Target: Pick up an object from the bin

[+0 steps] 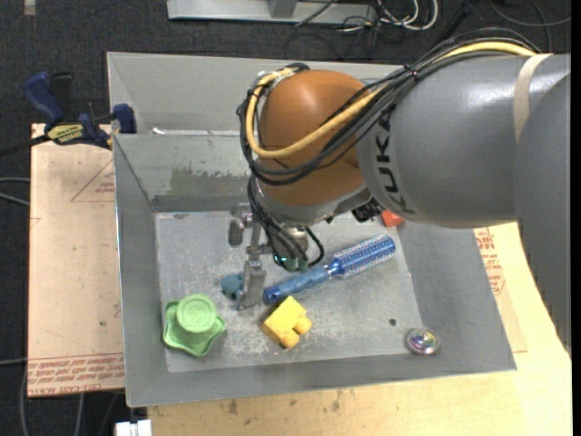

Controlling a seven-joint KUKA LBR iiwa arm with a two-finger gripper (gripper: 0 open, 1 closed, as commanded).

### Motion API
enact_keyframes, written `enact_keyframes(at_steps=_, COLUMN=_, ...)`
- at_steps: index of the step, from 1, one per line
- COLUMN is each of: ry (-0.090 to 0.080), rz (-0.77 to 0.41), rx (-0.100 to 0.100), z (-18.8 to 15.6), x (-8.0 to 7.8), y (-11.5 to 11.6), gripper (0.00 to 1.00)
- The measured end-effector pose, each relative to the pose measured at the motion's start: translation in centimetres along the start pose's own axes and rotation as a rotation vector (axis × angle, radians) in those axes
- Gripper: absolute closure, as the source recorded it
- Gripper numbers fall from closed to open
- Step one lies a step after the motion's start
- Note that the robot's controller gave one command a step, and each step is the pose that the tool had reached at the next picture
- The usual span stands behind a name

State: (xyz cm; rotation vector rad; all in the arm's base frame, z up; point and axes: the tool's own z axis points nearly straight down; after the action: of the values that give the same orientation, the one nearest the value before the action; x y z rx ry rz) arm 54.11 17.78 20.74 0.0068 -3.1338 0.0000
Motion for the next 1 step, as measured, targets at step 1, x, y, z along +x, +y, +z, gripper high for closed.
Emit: enact_keyframes(at_steps=1, ry=-0.006, rz=0.093, rx=-0.002, z=13.96, x=3.38, y=5.2, gripper=0.0)
